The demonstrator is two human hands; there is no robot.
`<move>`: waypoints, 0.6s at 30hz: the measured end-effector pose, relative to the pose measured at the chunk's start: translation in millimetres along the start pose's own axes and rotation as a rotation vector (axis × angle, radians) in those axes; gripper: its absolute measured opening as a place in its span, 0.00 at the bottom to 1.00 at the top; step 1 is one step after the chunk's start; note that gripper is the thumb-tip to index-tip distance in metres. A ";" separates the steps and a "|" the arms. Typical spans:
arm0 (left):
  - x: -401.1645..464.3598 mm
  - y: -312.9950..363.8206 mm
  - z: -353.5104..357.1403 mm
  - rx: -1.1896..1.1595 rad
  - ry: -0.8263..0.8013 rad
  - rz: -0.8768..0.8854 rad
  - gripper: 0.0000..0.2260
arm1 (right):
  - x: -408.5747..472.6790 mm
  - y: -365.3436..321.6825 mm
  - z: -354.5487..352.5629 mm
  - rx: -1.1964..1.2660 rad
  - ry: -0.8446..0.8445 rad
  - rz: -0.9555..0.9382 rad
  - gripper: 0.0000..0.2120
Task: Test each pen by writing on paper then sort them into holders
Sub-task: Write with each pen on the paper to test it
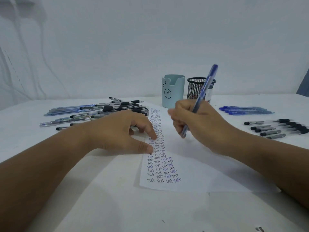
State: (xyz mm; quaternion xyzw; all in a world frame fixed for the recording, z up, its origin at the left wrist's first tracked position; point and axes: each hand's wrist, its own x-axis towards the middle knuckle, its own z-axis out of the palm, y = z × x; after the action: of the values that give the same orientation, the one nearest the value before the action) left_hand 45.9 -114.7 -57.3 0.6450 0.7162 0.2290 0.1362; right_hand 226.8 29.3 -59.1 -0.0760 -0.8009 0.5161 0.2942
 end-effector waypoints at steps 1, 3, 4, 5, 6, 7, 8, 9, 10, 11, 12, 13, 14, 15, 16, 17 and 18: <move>0.0 -0.2 0.0 -0.002 -0.001 -0.001 0.12 | 2.8 -0.7 -2.8 0.021 0.041 -0.009 0.17; 0.1 0.0 0.5 -0.003 0.000 0.002 0.12 | 5.4 -1.5 -8.8 0.051 0.070 0.018 0.16; 0.1 0.3 0.7 -0.005 0.004 0.001 0.11 | 6.1 -0.9 -11.6 0.041 0.076 0.041 0.18; -0.1 0.6 1.1 -0.008 0.010 -0.004 0.11 | 6.4 1.2 -14.4 -0.008 0.086 0.049 0.18; -0.2 0.9 1.7 -0.008 0.019 -0.007 0.10 | 6.3 3.3 -16.3 -0.091 0.099 0.041 0.16; -0.1 1.3 2.3 -0.007 0.028 -0.006 0.10 | 6.5 5.1 -17.4 -0.194 0.109 0.017 0.10; 0.1 1.5 3.0 -0.005 0.039 0.000 0.09 | 7.3 7.0 -18.4 -0.283 0.115 -0.008 0.06; 0.5 1.7 3.9 -0.005 0.050 0.007 0.08 | 8.0 8.8 -19.1 -0.348 0.118 -0.035 0.04; 0.9 1.9 4.8 -0.003 0.062 0.010 0.07 | 8.8 10.3 -19.4 -0.399 0.119 -0.056 0.03; 1.4 2.2 5.5 0.000 0.076 0.011 0.06 | 9.5 11.1 -19.4 -0.447 0.120 -0.074 0.03; 2.0 2.4 6.4 0.000 0.090 0.011 0.05 | 9.8 11.6 -19.1 -0.487 0.120 -0.087 0.03; 2.6 2.6 7.4 -0.002 0.101 0.011 0.05 | 9.9 12.2 -18.4 -0.509 0.115 -0.090 0.04; 3.1 2.9 8.2 -0.002 0.111 0.012 0.04 | 10.1 13.3 -18.0 -0.515 0.107 -0.085 0.04; 3.3 3.0 9.3 0.001 0.121 0.011 0.04 | 10.3 15.0 -17.7 -0.510 0.096 -0.074 0.04; 3.8 3.5 10.0 0.010 0.130 0.011 0.03 | 10.6 16.6 -18.1 -0.503 0.086 -0.063 0.05; 3.8 3.7 10.8 0.019 0.138 0.008 0.03 | 11.1 18.5 -18.4 -0.497 0.075 -0.053 0.06; 4.1 3.8 11.6 0.027 0.148 0.006 0.03 | 11.6 20.6 -19.0 -0.494 0.069 -0.044 0.07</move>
State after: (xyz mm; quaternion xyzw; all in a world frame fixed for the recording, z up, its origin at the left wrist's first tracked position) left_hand 54.3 -108.7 -64.9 0.6302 0.7254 0.2670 0.0734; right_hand 224.1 58.5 -66.9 -0.1456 -0.8937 0.2952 0.3050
